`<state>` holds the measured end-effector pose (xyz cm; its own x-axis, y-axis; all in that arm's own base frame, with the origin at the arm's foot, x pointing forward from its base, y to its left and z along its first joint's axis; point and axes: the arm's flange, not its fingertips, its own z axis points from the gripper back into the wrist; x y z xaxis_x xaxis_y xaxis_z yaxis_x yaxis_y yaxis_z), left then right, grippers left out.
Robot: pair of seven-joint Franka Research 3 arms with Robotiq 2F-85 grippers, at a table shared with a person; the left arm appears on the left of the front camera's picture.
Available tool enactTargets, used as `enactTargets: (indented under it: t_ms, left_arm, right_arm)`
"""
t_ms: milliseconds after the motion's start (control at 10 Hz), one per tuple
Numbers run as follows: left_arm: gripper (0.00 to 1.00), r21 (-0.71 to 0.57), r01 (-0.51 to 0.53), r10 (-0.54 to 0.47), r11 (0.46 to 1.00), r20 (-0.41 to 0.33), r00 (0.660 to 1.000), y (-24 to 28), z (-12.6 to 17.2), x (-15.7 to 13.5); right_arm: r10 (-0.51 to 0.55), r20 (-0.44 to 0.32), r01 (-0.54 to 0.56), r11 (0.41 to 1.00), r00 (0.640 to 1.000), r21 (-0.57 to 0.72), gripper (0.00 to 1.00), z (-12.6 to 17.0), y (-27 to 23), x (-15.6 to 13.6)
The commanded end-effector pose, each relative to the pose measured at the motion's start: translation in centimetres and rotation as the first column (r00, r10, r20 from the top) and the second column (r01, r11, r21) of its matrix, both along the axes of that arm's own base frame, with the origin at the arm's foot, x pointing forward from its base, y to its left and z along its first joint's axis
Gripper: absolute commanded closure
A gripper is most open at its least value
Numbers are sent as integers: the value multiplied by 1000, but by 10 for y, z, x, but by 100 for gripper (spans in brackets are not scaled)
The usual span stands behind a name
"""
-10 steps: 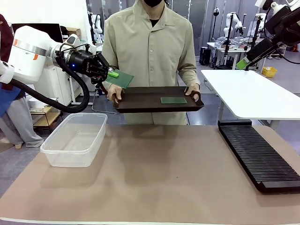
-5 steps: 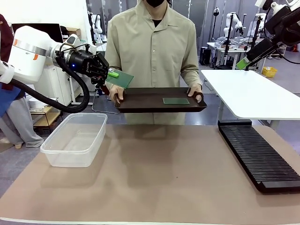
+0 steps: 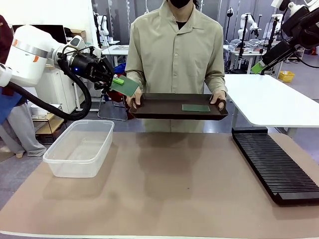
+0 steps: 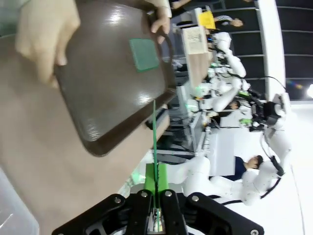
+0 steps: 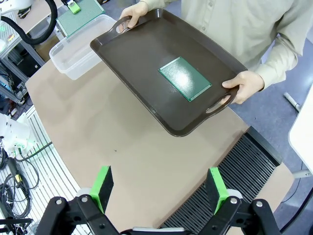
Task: Sort PCBs into racks and boxes based on the side picked up.
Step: If the short side of the Blank PCB is picked up, insert it into the PCB Rack ; if the long side is picked up, place it in the Organizing box.
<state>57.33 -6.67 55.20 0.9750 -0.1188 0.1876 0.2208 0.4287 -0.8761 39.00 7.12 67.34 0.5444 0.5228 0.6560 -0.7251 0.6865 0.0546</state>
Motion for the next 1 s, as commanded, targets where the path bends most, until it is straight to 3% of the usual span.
enactTargets:
  t_ms: [0, 300, 900]
  left_arm:
    - [98, 175, -86, 79, 981, 49, 996, -5, 9, -17]
    - [98, 353, -148, 115, 924, 114, 987, -4, 10, -33]
    - [98, 553, -289, 230, 781, 175, 957, 16, -16, -39]
  right_arm:
    - [2, -4, -2, 1000, 1000, 0, 0, -2, 1, 0]
    - [2, -4, -2, 1000, 1000, 0, 0, -2, 1, 0]
    - [2, -4, -2, 1000, 1000, 0, 0, -2, 1, 0]
